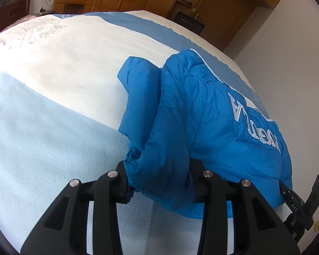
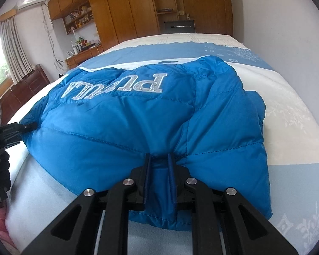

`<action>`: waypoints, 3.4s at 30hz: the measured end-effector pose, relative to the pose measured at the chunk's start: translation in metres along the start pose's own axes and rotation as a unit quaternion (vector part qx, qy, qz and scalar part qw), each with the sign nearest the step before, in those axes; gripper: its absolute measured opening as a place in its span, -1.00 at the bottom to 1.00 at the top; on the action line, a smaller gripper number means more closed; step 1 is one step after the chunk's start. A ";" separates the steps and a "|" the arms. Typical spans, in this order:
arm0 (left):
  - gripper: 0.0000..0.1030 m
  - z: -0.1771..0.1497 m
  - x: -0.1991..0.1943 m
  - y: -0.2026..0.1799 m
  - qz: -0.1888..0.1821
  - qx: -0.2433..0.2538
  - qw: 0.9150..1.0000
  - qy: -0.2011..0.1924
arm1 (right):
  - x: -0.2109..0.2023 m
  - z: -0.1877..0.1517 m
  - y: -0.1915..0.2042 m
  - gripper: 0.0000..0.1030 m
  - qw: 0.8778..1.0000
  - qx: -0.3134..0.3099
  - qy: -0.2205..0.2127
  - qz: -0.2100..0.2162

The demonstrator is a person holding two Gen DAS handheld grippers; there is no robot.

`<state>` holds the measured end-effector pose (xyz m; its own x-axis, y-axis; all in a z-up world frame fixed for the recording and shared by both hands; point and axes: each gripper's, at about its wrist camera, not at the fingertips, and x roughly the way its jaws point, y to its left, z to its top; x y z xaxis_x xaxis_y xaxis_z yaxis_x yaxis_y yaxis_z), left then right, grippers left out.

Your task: Fold large clothes

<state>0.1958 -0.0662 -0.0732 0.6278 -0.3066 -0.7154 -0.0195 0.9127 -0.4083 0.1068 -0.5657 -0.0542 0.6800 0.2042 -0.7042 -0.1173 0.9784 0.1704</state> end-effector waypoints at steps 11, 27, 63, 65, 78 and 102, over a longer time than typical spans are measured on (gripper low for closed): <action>-0.29 0.002 0.006 0.011 -0.030 -0.036 0.999 0.012 | -0.006 0.003 -0.001 -0.69 1.000 0.004 0.008 0.006; -0.48 0.036 -0.069 -0.127 0.001 0.118 0.989 -0.090 | -0.098 0.030 -0.044 -0.65 0.998 0.050 -0.022 -0.003; 0.08 -0.006 0.009 -0.235 -0.247 0.187 0.946 0.092 | -0.107 0.050 -0.054 -0.12 0.995 0.094 0.011 0.039; 0.09 0.001 -0.007 -0.224 -0.235 0.181 0.952 0.073 | -0.104 0.061 -0.053 0.02 0.992 0.100 0.015 0.072; 0.09 0.049 0.051 -0.158 -0.045 0.138 0.987 0.071 | 0.010 0.122 -0.046 0.65 0.949 0.192 0.169 0.185; 0.09 0.039 0.043 -0.195 -0.112 0.150 0.980 0.061 | -0.096 0.133 -0.033 -0.72 0.984 0.103 0.030 0.142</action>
<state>0.2573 -0.2472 -0.0024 0.4913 -0.5218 -0.6974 0.3494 0.8515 -0.3910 0.1414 -0.6224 0.0993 0.5962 0.4768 -0.6459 -0.1435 0.8549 0.4985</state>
